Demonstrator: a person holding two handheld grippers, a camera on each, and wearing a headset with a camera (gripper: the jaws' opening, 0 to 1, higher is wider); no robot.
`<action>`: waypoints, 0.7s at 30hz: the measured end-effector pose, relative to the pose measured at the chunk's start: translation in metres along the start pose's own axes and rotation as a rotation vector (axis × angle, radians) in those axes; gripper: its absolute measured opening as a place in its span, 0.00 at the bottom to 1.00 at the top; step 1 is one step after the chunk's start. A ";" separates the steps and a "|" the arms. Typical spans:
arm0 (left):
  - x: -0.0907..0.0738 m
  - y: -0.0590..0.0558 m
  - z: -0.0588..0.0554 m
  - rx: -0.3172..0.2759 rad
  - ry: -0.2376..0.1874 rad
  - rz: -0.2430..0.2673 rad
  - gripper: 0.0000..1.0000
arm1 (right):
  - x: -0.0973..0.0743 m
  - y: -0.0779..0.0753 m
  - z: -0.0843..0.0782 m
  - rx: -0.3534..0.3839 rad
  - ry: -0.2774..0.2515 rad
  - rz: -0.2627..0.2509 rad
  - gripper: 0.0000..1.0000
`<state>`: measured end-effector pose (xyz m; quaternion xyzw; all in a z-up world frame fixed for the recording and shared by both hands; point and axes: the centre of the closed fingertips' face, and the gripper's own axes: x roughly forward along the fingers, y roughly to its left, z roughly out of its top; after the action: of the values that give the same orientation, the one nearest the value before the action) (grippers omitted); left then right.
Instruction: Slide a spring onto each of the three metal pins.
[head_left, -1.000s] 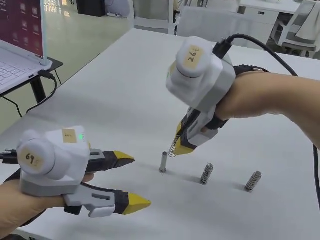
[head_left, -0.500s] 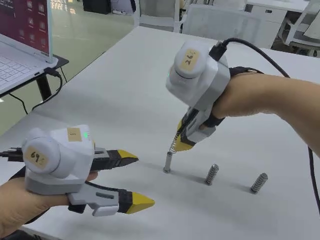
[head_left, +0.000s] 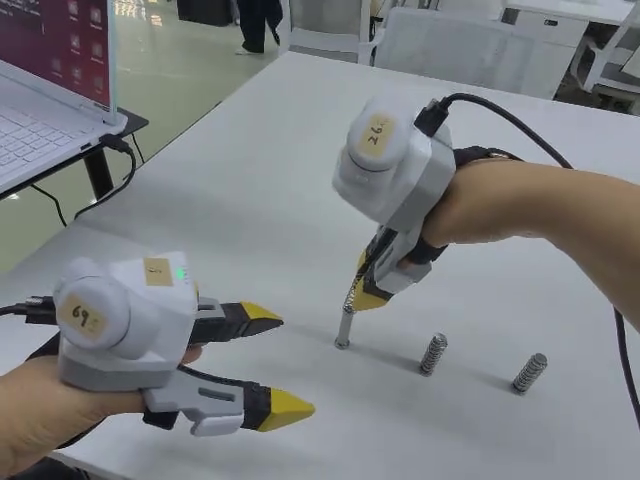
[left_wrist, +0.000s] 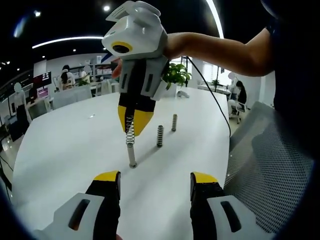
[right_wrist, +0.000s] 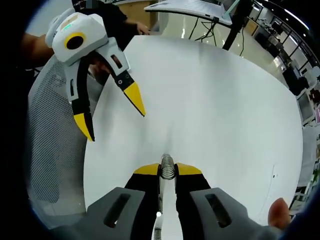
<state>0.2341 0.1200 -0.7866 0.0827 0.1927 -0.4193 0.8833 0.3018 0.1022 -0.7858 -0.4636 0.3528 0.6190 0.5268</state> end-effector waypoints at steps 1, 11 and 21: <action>0.000 0.000 0.000 0.000 0.000 0.001 0.51 | 0.001 -0.001 0.000 0.000 0.001 0.000 0.08; -0.002 0.002 -0.005 -0.009 0.001 0.004 0.50 | 0.013 -0.006 -0.005 0.003 0.029 0.011 0.08; -0.002 0.003 -0.005 -0.011 -0.001 0.005 0.50 | 0.026 -0.008 -0.008 0.005 0.052 0.022 0.08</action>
<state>0.2340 0.1246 -0.7904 0.0780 0.1941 -0.4160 0.8850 0.3110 0.1048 -0.8125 -0.4744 0.3730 0.6117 0.5115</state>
